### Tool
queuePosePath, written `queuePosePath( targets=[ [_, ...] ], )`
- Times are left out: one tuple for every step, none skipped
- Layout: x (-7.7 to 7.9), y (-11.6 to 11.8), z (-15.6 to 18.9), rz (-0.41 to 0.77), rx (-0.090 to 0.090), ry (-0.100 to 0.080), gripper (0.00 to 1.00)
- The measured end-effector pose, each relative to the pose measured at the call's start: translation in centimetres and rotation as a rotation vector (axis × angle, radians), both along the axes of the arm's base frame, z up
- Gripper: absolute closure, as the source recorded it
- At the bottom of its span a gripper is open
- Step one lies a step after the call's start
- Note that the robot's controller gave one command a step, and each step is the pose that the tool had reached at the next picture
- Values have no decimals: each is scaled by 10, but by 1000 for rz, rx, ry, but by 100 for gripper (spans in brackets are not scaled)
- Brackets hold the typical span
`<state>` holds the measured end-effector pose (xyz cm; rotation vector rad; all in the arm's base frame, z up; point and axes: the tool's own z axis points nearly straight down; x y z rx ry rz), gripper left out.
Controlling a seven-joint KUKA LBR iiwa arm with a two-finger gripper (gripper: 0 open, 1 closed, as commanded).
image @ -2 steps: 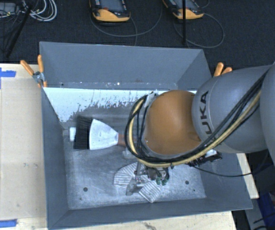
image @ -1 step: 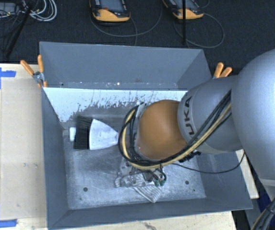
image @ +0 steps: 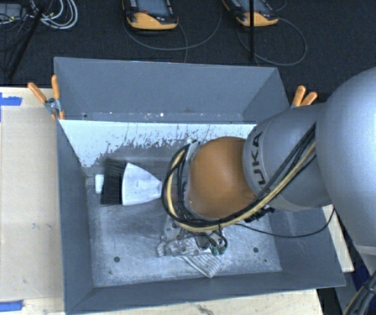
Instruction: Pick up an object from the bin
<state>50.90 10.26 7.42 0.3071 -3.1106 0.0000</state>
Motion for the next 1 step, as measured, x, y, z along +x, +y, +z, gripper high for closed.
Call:
queuePosePath(
  targets=[
    [-5, 9, 200, 92, 3, -15, 100]
  ],
)
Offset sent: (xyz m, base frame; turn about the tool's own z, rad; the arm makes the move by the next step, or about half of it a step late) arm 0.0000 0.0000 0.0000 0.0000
